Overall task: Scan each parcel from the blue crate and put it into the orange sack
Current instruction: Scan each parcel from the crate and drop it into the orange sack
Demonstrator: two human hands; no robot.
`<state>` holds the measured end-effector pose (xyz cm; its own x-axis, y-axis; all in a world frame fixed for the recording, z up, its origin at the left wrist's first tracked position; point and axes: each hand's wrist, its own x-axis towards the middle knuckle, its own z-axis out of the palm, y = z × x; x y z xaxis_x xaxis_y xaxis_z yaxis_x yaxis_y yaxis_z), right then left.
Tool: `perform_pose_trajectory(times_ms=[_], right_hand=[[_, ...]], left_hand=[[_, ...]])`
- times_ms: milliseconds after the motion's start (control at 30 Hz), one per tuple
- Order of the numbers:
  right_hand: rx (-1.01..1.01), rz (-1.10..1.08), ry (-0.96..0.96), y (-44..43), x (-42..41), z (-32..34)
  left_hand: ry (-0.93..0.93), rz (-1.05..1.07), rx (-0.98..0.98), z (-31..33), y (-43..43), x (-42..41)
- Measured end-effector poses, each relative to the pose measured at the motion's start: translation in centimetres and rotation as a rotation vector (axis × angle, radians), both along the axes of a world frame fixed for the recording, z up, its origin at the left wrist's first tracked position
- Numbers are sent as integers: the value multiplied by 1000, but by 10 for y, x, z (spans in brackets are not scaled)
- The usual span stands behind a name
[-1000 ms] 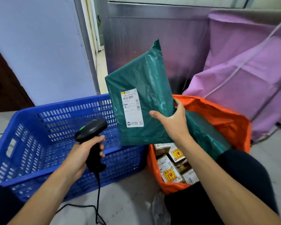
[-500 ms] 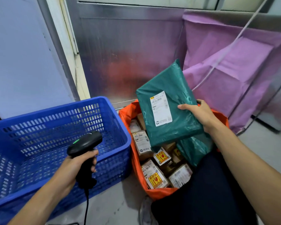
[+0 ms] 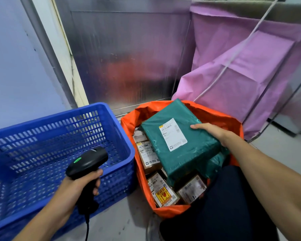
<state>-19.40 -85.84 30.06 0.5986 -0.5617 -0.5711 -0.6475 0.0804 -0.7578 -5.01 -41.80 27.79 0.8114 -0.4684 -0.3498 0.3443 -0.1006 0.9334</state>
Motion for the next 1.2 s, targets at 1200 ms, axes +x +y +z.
perform_pose_trajectory(times_ms=[1200], right_hand=[[-880, 859, 527, 145, 94, -13]], left_hand=[[207, -123, -103, 0, -42, 29]])
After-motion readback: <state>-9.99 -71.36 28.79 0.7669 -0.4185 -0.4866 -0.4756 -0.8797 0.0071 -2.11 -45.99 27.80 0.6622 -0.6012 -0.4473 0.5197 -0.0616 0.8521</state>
